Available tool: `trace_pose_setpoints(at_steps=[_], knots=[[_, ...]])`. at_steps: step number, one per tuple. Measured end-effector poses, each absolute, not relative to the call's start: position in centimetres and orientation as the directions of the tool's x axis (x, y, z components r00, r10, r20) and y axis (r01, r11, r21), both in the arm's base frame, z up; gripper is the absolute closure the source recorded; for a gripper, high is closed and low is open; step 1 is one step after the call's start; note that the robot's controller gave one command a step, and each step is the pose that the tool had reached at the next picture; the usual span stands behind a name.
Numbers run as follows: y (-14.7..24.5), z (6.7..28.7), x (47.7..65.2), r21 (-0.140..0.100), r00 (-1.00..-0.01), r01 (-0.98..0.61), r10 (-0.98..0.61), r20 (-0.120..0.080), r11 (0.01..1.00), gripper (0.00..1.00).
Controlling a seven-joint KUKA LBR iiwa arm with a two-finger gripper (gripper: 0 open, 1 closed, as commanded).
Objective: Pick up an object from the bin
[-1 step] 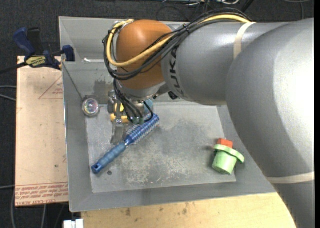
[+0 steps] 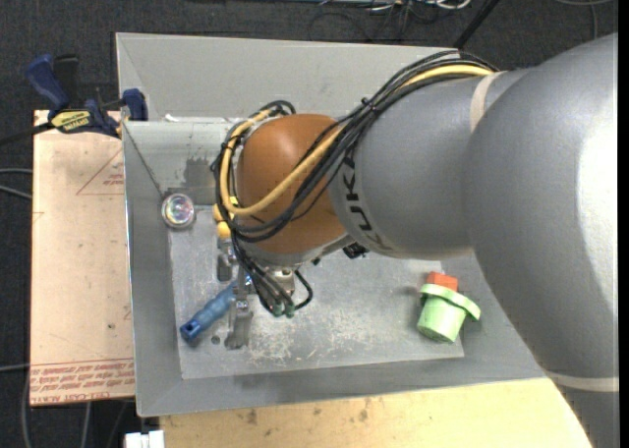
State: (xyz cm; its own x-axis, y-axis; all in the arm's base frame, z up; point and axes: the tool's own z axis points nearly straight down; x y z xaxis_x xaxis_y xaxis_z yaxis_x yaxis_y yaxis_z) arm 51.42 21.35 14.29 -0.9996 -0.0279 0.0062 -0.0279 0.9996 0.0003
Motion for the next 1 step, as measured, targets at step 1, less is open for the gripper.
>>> trace_pose_setpoints(at_steps=[1], knots=[[20.80,6.77,53.40,0.001,-0.927,-0.375,-0.375,0.004,0.927,0.00]])
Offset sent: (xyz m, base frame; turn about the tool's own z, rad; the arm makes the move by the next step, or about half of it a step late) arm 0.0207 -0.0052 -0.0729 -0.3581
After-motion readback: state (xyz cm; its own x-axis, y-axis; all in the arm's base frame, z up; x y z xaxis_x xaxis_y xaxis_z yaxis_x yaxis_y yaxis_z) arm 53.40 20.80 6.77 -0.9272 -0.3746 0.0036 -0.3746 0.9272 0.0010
